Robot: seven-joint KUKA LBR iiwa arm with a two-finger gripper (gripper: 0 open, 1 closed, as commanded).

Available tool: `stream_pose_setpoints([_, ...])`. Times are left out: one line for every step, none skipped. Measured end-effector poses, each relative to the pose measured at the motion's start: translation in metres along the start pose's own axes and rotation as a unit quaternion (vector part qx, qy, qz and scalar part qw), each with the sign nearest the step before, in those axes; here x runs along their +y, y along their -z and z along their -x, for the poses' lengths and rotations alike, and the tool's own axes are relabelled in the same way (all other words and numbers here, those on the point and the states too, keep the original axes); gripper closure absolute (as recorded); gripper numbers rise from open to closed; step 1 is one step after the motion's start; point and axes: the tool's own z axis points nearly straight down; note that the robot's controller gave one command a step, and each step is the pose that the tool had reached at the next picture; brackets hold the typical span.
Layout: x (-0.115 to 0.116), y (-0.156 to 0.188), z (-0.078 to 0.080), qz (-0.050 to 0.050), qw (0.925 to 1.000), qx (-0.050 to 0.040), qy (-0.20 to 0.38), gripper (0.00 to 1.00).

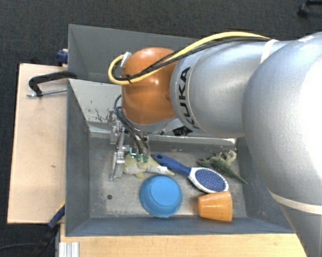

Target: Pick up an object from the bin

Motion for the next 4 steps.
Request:
stream_pose_setpoints([-0.050, 0.005, 0.032, 0.000, 1.0000, -0.0084, -0.003, 0.00])
stream_pose_setpoints([-0.090, -0.072, 0.030, -0.001, 0.9802, -0.0027, 0.198, 0.00])
stream_pose_setpoints([-0.083, 0.074, -0.001, 0.000, 0.9738, -0.0114, 0.227, 0.00])
stream_pose_setpoints([-0.074, -0.065, 0.001, 0.001, 0.9721, -0.0032, 0.235, 0.00])
